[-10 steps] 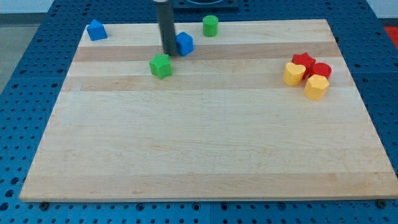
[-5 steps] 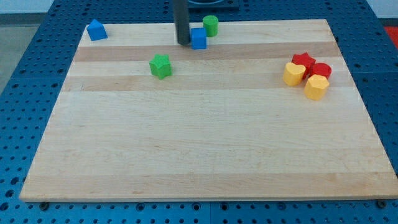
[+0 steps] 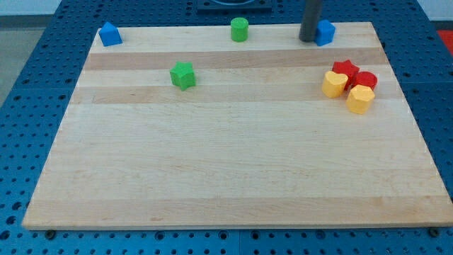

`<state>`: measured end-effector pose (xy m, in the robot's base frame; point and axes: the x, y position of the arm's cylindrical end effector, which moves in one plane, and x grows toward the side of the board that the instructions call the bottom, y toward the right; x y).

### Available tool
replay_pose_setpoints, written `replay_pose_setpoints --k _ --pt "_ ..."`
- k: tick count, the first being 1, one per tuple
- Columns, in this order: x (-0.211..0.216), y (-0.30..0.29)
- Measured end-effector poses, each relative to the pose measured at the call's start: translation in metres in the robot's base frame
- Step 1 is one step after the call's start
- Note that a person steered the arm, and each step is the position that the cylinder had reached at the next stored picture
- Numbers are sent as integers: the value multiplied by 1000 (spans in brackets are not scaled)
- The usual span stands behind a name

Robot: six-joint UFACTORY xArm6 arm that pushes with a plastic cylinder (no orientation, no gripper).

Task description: Drag the blue cube towards the top right corner

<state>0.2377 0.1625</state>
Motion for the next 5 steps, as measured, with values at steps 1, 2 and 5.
replay_pose_setpoints --k 1,2,5 --pt "-1 15" --pt "-1 12" --pt "35 12"
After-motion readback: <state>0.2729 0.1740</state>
